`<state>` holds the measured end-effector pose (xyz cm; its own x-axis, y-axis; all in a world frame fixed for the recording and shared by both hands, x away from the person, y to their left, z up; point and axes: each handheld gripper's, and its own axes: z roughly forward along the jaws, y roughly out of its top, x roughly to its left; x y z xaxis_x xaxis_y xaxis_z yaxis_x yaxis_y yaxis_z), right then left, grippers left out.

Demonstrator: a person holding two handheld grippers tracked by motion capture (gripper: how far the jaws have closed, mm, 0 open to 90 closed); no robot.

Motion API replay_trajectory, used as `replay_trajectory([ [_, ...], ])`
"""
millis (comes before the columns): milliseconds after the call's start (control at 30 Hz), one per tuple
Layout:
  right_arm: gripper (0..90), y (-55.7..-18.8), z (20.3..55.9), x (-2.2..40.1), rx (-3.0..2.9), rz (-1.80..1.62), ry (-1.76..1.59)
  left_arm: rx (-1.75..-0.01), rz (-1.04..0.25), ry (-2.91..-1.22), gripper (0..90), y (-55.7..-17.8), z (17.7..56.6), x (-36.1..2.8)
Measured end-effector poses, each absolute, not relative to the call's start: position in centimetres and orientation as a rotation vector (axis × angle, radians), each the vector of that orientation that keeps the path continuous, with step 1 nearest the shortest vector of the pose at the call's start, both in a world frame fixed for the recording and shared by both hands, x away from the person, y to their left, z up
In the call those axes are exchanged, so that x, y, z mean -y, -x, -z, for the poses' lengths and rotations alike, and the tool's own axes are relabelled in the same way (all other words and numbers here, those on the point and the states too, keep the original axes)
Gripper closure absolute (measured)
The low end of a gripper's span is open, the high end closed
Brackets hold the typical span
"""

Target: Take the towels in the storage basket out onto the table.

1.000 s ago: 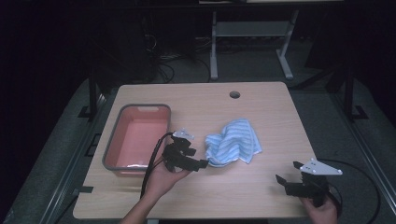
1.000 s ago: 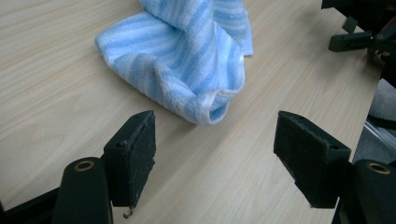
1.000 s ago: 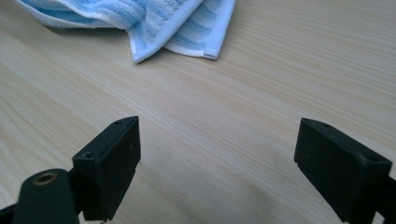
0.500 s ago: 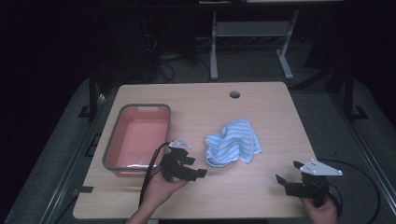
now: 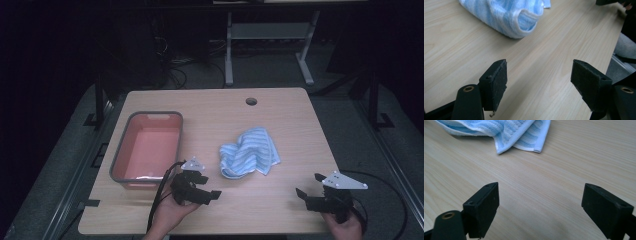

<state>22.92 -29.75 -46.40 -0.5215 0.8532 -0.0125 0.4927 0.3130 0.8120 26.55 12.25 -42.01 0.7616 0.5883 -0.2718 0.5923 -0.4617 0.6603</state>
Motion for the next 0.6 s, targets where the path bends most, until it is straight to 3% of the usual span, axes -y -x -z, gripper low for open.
replay_trajectory([
  [367, 14.1, -22.1, 46.1, 29.2, -2.145, -1.093, -1.168, -0.865, 0.048, -2.144, 27.1, -24.6, 43.1, -12.9],
  [600, 14.1, -21.8, 46.3, 28.3, -2.178, -1.119, -1.123, -0.787, -0.059, -2.197, 27.0, -23.6, 43.0, -12.0],
])
